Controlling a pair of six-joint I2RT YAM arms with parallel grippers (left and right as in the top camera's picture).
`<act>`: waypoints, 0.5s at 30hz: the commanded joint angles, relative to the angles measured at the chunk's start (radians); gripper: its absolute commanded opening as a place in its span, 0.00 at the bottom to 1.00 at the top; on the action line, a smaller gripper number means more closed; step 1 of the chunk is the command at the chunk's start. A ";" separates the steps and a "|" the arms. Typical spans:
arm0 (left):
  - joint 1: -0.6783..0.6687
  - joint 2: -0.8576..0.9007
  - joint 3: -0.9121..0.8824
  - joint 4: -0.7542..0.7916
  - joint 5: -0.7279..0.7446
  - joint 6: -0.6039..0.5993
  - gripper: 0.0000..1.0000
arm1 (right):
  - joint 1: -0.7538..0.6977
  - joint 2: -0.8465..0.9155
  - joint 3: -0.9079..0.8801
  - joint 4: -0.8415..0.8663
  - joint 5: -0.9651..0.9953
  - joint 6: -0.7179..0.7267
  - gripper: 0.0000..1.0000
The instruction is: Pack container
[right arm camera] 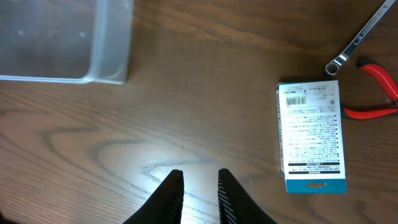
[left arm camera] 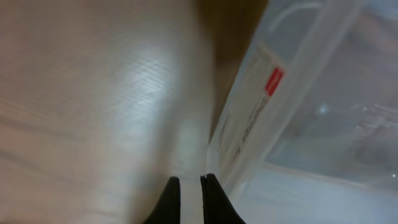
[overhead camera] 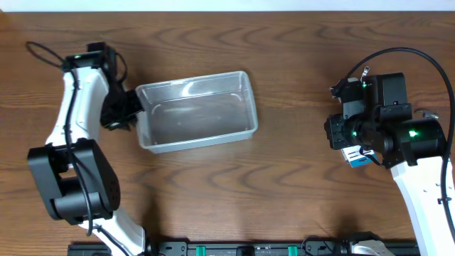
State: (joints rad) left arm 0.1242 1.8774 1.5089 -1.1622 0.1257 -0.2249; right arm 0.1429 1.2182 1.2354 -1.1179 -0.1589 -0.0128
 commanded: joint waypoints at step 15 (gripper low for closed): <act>-0.113 -0.003 -0.002 0.226 0.025 0.030 0.06 | 0.008 -0.003 0.019 0.019 0.007 -0.011 0.22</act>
State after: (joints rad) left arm 0.0349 1.8774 1.5089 -0.9546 0.1356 -0.2081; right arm 0.1429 1.2182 1.2354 -1.1080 -0.1585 -0.0128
